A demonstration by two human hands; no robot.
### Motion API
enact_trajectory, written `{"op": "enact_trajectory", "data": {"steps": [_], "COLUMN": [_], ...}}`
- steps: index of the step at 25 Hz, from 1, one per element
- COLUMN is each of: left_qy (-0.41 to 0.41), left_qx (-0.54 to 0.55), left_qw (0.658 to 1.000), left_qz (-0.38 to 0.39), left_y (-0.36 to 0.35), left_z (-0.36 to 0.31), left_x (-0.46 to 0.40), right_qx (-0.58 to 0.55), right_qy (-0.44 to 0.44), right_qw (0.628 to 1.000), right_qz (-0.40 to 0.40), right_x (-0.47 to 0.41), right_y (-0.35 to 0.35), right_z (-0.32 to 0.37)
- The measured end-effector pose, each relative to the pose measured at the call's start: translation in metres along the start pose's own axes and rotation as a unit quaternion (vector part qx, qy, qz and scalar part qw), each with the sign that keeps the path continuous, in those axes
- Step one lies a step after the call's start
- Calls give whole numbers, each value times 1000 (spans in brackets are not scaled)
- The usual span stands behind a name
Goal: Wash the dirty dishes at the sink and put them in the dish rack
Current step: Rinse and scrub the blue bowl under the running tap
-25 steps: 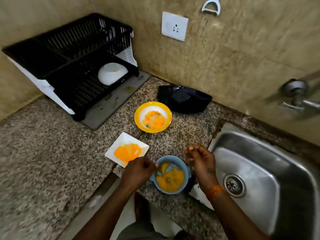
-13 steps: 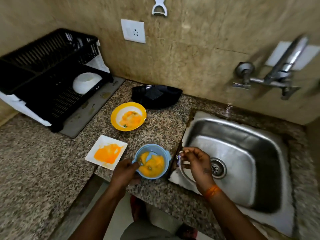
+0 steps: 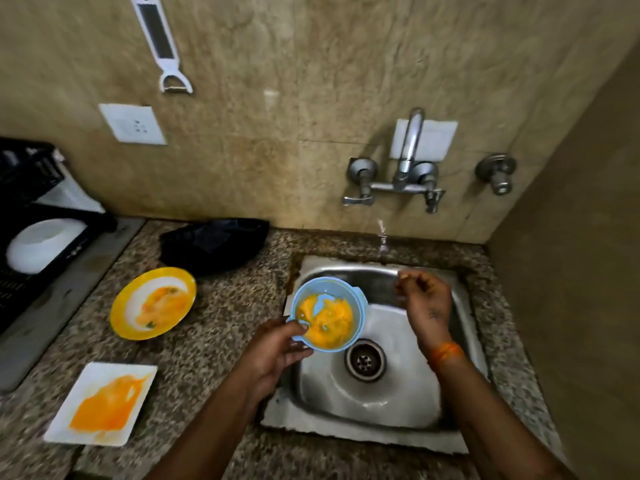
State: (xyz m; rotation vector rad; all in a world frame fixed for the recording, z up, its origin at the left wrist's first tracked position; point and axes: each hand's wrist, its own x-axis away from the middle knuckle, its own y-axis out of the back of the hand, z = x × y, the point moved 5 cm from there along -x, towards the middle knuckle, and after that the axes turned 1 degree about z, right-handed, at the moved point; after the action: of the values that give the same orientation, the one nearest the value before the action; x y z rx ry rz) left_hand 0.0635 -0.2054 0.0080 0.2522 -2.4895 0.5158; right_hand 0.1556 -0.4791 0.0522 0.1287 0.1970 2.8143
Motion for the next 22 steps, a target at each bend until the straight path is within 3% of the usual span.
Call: {"op": "enact_trajectory", "data": {"steps": [4, 9, 12, 18, 20, 22], "left_qy": [36, 45, 60, 70, 64, 51], "left_qx": [-1, -12, -17, -10, -20, -32], "left_qw": [998, 995, 994, 993, 992, 991], "left_qz": [58, 83, 91, 100, 105, 117], "left_y": [-61, -107, -121, -131, -129, -128], "left_z": [-16, -30, -28, -30, -30, -30], "left_x": [-38, -78, -97, -120, -126, -130], "right_qx": [103, 224, 215, 70, 121, 245], "right_qy": [85, 108, 107, 57, 98, 173], "right_qw": [984, 957, 955, 986, 982, 954], "right_qz": [-121, -147, -173, -143, -109, -25], "right_x": [-75, -132, -150, -156, -120, -71], "right_y": [23, 9, 4, 2, 0, -12], "right_z": [38, 85, 79, 59, 60, 51]}}
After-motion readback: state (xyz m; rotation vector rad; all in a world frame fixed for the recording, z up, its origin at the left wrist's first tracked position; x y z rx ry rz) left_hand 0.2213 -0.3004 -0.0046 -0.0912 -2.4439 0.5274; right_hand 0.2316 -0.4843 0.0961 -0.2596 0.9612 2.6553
